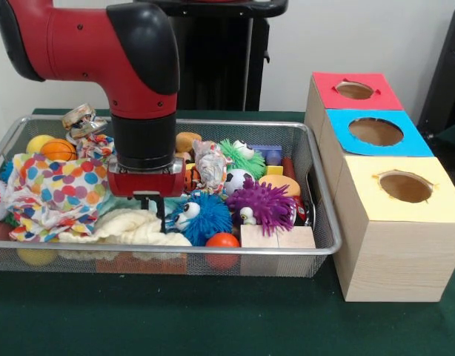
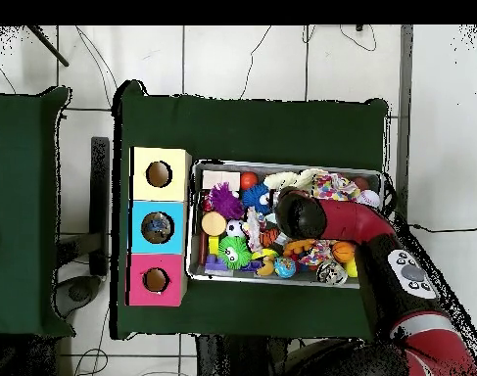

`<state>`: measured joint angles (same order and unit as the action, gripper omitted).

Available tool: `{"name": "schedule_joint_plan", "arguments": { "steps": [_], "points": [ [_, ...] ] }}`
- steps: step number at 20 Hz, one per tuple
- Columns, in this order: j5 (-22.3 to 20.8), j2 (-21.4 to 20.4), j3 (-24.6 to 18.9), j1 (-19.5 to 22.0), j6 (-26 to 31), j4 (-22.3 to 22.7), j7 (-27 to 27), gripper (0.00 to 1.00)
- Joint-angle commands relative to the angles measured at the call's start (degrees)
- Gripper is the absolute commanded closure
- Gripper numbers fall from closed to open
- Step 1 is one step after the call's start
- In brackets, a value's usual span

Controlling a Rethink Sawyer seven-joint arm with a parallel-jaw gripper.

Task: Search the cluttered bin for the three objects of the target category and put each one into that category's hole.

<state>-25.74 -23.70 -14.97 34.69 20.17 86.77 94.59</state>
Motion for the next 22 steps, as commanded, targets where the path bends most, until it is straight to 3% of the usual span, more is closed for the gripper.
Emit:
{"name": "schedule_joint_plan", "arguments": {
  "steps": [1, 5, 13, 14, 17, 19, 22],
  "points": [
    [2.6, -10.0, 3.2, -2.3, 6.5, 9.6, 7.7, 1.00],
    [5.5, -16.0, 5.2, -3.6, 12.4, 14.5, 7.8, 1.00],
    [6.4, -15.6, 5.0, -3.2, 12.4, 14.5, 5.6, 1.00],
    [6.7, -15.4, 4.6, -2.7, 11.4, 14.7, 5.3, 0.00],
    [4.3, -15.2, 3.6, -1.9, 6.3, 14.2, 3.7, 0.00],
    [0.1, -14.6, 3.6, -1.9, -0.2, 11.4, 2.0, 0.00],
    [-1.7, -13.0, 2.0, -0.2, -1.0, 7.8, -1.5, 0.00]
  ]
}}
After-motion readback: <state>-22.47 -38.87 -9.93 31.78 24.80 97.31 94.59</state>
